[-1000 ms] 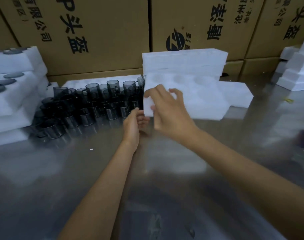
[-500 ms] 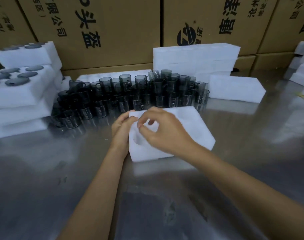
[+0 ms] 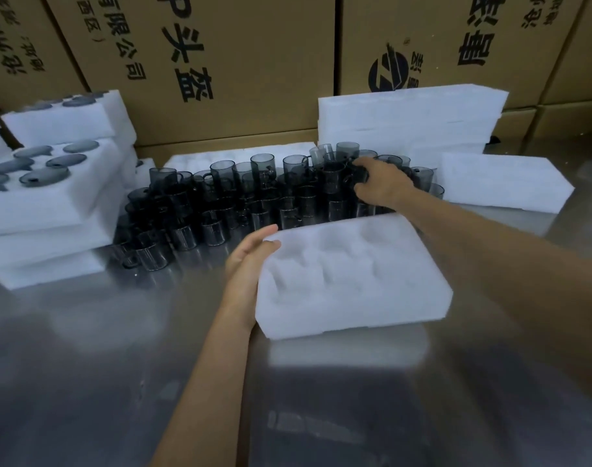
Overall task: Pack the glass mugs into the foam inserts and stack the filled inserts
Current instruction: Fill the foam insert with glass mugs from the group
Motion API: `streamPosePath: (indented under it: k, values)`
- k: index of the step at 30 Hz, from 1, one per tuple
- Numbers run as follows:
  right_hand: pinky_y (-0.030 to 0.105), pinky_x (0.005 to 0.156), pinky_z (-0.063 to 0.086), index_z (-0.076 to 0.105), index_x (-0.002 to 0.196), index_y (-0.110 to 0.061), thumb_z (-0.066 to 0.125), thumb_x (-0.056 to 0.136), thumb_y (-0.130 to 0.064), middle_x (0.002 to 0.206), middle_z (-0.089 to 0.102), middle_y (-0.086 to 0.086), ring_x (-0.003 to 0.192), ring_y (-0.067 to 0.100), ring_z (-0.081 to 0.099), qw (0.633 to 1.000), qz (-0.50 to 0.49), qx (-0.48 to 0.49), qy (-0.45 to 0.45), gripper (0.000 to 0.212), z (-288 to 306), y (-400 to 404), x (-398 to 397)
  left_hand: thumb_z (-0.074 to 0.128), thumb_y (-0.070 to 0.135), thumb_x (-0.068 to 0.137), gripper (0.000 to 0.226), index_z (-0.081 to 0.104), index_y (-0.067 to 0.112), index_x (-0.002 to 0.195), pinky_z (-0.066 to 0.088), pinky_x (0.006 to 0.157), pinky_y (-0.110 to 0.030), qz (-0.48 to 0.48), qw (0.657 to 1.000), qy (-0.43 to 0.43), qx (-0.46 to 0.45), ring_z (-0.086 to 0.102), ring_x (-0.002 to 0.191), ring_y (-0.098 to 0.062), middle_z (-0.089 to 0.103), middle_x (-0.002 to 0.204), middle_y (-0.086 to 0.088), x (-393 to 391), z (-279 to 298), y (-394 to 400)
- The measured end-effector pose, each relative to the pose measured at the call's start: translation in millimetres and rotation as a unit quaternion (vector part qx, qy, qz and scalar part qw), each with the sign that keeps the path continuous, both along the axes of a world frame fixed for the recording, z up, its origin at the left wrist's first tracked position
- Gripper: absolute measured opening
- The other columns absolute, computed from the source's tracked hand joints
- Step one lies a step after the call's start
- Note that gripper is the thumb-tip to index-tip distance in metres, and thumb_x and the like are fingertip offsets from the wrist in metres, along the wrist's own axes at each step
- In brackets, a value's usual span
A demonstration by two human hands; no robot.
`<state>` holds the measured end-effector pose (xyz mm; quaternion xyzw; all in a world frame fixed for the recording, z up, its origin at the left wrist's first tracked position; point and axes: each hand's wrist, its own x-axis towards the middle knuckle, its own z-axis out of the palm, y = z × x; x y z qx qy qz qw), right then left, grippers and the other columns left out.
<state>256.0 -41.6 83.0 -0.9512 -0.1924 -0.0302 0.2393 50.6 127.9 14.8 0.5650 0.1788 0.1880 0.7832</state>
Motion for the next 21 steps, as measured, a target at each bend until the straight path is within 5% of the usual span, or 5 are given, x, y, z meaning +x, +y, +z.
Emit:
streamPosePath:
  k: [6,14,21]
  values:
    - [0.038,0.083,0.052,0.057,0.107,-0.02,0.057,0.092,-0.02,0.111,0.064,0.009,0.102,0.031,0.059,0.998,-0.013,-0.061,-0.007,0.015,3.2,9.3,19.7,0.069,0.014,0.089,0.024,0.075,0.024,0.11,0.058,0.085,-0.04,-0.017,1.0,0.014,0.003,0.072,0.098,-0.026,0.076,0.107,-0.006,1.2,2.2,3.6]
    - [0.035,0.073,0.045,0.064,0.106,-0.022,0.055,0.087,-0.018,0.095,0.07,0.005,0.098,0.034,0.062,0.989,-0.006,-0.014,-0.146,0.021,6.9,-17.7,-30.4,0.069,0.008,0.088,0.027,0.075,0.02,0.111,0.057,0.062,-0.027,-0.031,1.0,0.001,-0.007,0.072,0.08,-0.018,0.075,0.104,-0.009,0.6,1.9,2.0]
    - [0.041,0.081,0.055,0.063,0.098,-0.033,0.06,0.089,-0.016,0.084,0.069,-0.014,0.086,0.018,0.066,0.978,0.169,0.104,-0.058,0.019,0.8,-24.6,-124.9,0.067,0.001,0.088,0.026,0.075,0.011,0.11,0.059,0.073,-0.029,-0.031,0.999,-0.014,0.008,0.07,0.085,-0.022,0.075,0.097,-0.012,2.5,0.9,-9.2]
